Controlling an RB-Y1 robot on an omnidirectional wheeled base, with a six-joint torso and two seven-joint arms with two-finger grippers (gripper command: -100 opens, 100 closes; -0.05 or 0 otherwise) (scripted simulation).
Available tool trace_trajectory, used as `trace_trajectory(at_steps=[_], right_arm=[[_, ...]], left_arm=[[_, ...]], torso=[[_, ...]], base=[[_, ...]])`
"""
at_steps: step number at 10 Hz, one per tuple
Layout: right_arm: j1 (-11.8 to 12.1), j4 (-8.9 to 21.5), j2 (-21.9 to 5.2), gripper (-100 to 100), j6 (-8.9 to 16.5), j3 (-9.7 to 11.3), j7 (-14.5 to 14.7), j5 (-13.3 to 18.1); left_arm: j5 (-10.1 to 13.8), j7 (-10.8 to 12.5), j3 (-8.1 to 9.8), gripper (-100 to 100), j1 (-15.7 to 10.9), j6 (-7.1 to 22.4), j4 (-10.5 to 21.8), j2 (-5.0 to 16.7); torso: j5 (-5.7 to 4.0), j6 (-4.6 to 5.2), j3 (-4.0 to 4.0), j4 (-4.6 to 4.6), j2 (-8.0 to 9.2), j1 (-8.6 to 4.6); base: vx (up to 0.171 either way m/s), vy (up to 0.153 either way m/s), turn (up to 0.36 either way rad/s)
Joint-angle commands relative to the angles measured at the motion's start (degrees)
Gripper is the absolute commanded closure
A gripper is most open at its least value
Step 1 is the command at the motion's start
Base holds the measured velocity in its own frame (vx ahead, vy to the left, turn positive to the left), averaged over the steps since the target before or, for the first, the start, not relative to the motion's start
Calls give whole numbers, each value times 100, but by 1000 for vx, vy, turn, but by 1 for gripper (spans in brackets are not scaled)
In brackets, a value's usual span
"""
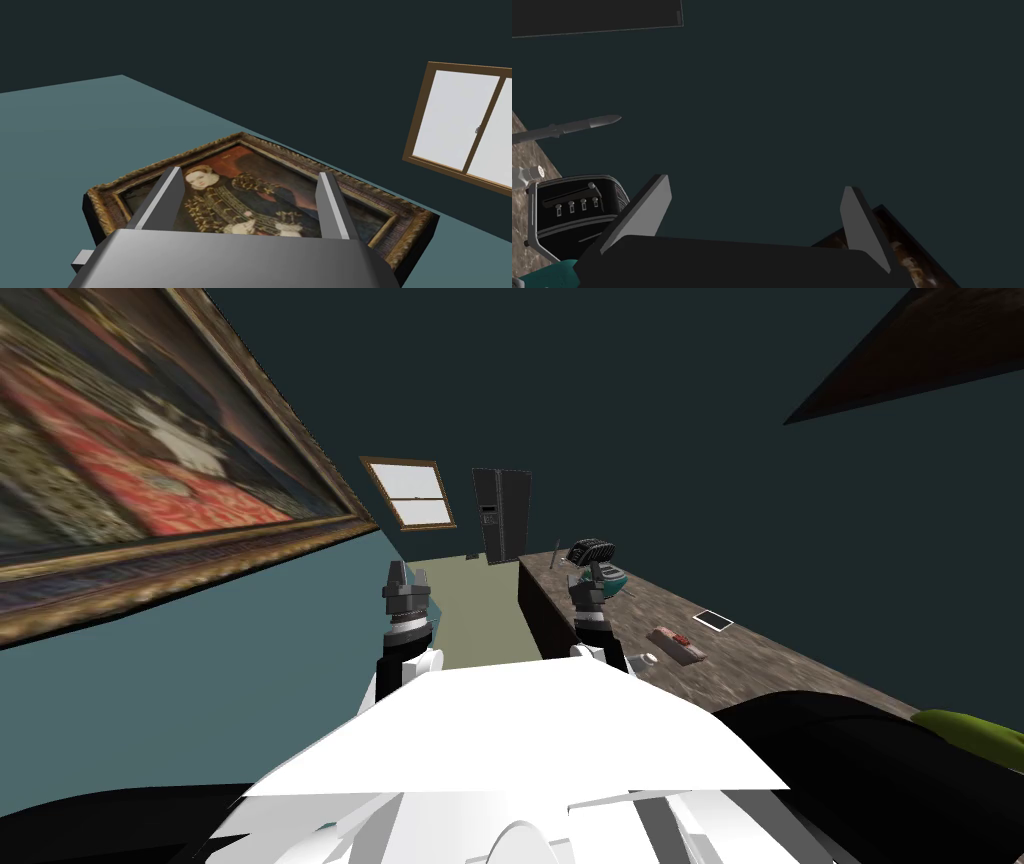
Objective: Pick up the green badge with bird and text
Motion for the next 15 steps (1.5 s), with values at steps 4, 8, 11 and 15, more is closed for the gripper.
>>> trace_trajectory(at_steps=[4, 8, 11, 15], right_arm=[[-249, 181, -378, -100, 38, -217, 523, 261], [-490, 361, -499, -100, 71, -431, 1066, 546], [-674, 509, -541, -100, 94, -598, 1506, 788], [-869, 684, -569, -100, 117, -776, 1998, 1071]], left_arm=[[0, 0, 0, 0, 0, 0, 0, 0], [0, 0, 0, 0, 0, 0, 0, 0], [0, 0, 0, 0, 0, 0, 0, 0], [0, 0, 0, 0, 0, 0, 0, 0]], torso=[[-2, 0, 2, 1, 4, -10], [-3, 0, 4, 1, 6, -12], [-2, 0, 3, 1, 5, -9], [-2, 0, 2, 1, 3, -7]], base=[[-11, -18, 28], [-18, -24, 31], [-14, -19, 30], [-11, -17, 23]])
